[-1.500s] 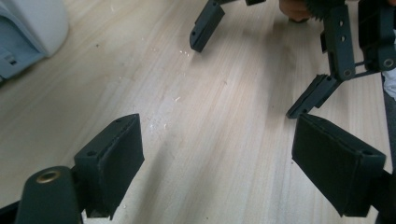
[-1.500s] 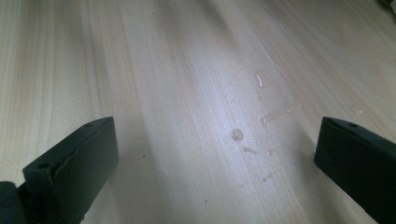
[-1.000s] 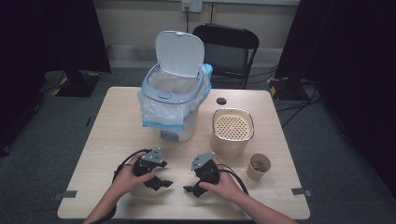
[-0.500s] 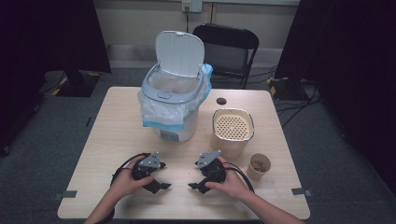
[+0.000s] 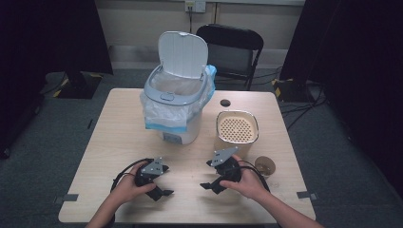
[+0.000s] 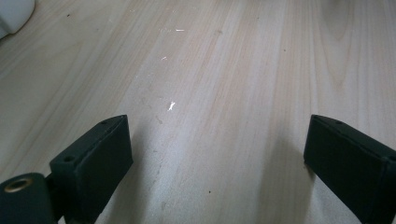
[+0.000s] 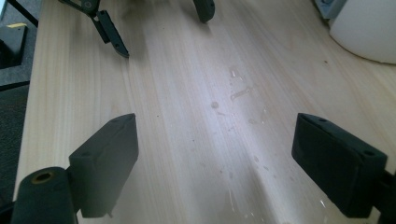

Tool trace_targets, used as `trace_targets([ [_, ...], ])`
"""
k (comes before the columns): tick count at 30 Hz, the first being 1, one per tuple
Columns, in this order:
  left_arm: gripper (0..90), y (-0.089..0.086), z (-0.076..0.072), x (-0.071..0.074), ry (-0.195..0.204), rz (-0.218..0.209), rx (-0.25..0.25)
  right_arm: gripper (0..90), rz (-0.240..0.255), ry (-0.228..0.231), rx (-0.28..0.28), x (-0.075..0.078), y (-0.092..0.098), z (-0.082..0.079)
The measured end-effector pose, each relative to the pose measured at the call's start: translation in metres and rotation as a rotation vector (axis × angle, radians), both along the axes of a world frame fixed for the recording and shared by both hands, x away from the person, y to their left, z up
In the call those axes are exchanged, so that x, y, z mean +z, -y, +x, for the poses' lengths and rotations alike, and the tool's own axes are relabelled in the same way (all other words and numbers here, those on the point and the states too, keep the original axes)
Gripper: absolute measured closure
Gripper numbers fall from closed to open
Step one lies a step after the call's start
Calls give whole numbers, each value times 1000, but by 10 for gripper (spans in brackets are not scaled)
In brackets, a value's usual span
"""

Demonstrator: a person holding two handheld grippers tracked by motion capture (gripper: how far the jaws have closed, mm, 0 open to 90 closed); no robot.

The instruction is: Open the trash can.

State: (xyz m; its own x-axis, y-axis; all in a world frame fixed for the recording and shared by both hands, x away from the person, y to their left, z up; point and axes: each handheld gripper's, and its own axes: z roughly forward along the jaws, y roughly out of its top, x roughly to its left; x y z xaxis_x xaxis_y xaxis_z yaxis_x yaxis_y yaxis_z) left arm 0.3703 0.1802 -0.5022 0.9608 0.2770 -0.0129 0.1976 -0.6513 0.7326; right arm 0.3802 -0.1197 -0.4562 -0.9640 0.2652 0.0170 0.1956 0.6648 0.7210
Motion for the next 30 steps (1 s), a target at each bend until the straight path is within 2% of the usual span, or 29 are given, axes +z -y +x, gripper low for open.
trace_targets([
  [4,23,2,0,0,-4,17,-15,142,9,-1,-18,9,10,0],
  [8,18,2,0,0,-3,19,-14,142,14,-1,-27,18,20,0],
  [20,17,2,0,0,-3,19,-14,142,-20,16,-8,38,40,-3],
  [30,3,2,0,0,-5,23,-23,142,-36,26,-24,52,55,-6],
])
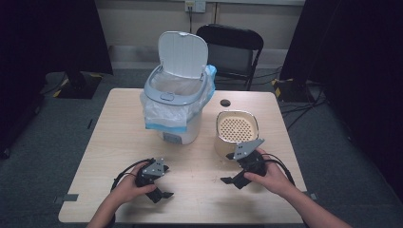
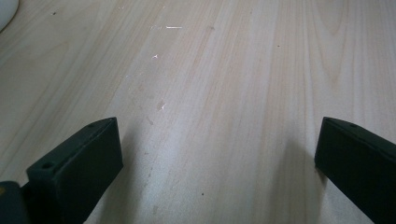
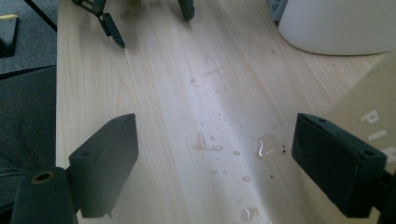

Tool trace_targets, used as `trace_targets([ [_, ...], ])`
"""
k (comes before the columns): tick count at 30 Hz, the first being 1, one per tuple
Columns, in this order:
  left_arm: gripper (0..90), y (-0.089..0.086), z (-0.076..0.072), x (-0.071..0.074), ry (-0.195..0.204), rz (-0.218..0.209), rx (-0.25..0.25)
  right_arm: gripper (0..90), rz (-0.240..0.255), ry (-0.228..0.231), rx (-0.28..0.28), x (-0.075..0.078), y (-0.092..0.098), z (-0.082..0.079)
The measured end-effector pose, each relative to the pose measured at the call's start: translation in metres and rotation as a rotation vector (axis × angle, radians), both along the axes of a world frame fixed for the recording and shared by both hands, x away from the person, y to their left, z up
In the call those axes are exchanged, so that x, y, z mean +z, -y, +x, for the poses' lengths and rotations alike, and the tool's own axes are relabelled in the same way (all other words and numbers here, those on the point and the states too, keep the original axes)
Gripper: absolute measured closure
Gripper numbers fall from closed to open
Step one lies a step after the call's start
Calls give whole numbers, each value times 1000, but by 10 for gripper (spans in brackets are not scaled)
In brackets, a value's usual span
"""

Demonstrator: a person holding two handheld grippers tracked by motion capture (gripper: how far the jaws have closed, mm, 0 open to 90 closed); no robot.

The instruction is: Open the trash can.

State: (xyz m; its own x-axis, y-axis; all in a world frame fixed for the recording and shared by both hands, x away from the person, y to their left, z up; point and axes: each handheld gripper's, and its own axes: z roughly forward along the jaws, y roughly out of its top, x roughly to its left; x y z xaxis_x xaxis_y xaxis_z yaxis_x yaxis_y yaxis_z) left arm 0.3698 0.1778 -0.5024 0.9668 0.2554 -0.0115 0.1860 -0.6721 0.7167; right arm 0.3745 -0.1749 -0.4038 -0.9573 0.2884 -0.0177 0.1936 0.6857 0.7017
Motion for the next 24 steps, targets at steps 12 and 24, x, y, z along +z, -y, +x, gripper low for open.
trace_targets([
  [12,1,0,0,0,1,-4,1,142,-9,13,-34,7,26,2],
  [24,1,0,0,0,0,-2,0,142,-9,22,-74,11,50,4],
])
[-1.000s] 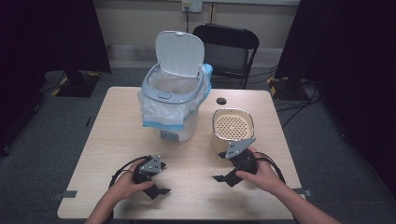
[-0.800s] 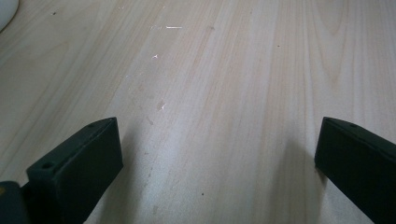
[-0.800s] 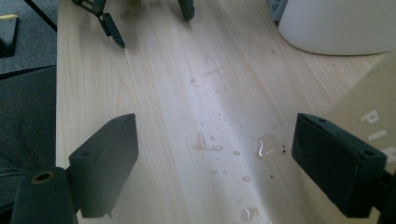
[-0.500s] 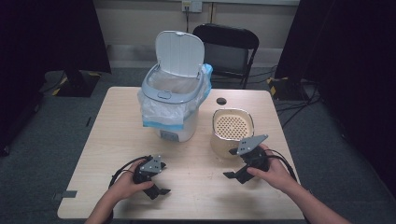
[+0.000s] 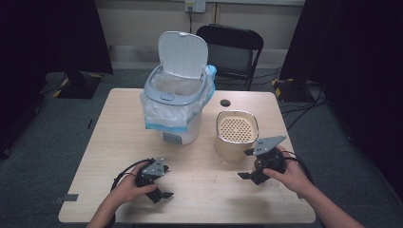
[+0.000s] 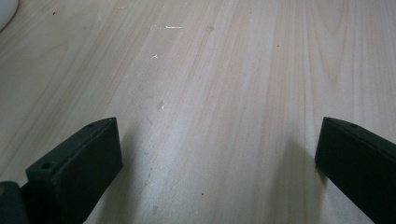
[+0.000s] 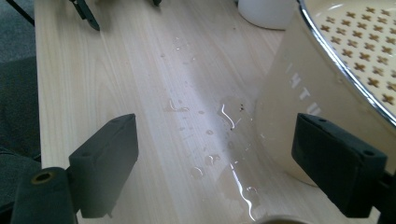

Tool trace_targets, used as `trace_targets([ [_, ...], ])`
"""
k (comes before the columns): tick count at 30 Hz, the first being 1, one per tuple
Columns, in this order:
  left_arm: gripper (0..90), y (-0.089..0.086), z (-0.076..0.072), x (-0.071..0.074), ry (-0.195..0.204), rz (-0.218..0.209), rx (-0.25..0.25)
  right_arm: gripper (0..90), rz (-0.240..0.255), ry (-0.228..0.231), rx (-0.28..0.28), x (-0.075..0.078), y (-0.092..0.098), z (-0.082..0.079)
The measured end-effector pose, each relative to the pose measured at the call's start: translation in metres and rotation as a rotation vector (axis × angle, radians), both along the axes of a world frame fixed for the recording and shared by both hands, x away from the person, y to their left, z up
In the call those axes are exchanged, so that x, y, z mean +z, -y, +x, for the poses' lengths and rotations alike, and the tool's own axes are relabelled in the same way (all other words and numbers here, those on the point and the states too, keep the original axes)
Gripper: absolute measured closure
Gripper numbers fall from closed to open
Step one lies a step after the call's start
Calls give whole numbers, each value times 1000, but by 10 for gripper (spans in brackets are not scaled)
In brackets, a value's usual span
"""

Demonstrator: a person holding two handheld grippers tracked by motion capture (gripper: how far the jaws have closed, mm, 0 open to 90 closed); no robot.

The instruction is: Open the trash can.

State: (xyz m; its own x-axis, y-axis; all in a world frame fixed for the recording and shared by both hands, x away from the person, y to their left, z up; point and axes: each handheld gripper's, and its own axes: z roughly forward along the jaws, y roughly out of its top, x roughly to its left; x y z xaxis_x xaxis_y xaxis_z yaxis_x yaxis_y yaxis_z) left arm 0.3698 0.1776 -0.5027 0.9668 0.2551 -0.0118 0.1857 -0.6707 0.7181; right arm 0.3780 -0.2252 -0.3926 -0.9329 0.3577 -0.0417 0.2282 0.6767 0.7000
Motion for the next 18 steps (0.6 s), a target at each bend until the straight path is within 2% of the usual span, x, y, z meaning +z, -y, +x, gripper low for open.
trace_targets([
  [18,1,0,0,0,0,0,0,142,4,-1,-55,-3,27,5],
])
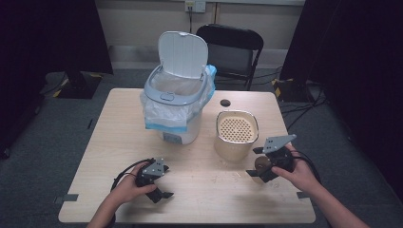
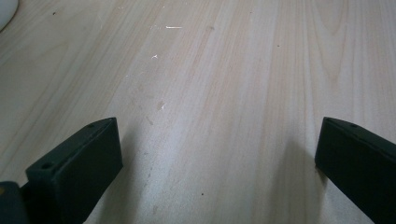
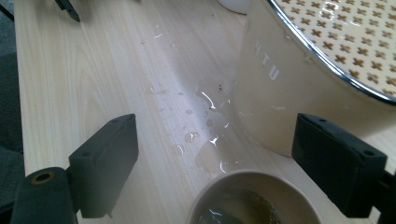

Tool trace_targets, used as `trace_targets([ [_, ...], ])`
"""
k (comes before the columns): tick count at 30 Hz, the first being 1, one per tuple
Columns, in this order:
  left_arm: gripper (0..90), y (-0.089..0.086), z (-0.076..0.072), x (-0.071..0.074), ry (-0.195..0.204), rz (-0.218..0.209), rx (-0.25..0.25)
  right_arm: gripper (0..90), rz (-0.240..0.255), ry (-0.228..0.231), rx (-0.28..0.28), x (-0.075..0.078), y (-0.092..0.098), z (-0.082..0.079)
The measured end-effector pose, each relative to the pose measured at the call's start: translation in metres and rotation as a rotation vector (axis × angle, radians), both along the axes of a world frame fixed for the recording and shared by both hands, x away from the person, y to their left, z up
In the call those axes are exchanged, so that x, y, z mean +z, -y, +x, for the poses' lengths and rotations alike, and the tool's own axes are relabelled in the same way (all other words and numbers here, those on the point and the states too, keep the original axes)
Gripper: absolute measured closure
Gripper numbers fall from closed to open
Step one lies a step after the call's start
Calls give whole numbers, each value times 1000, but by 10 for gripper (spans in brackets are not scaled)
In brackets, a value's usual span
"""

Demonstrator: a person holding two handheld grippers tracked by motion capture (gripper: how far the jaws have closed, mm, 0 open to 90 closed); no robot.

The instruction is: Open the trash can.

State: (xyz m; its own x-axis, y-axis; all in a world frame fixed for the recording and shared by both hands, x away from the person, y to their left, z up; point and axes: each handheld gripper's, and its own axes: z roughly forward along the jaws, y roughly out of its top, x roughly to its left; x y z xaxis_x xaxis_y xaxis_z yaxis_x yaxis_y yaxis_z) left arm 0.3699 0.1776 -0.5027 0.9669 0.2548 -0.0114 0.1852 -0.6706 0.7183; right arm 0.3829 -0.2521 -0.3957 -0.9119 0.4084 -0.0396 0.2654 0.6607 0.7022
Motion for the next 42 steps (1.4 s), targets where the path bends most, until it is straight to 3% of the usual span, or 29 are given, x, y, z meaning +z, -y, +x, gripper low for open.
trace_targets([
  [12,1,0,0,0,0,0,1,141,17,8,-23,1,23,3],
  [17,1,0,0,0,0,1,0,141,4,0,-31,-4,29,2],
  [34,1,0,0,0,0,-1,2,144,36,-28,-55,-20,45,-1],
  [38,1,0,0,0,0,-1,2,142,65,-24,-51,-22,48,-2],
  [42,1,0,0,0,1,-2,2,142,63,-12,-66,-22,51,-3],
])
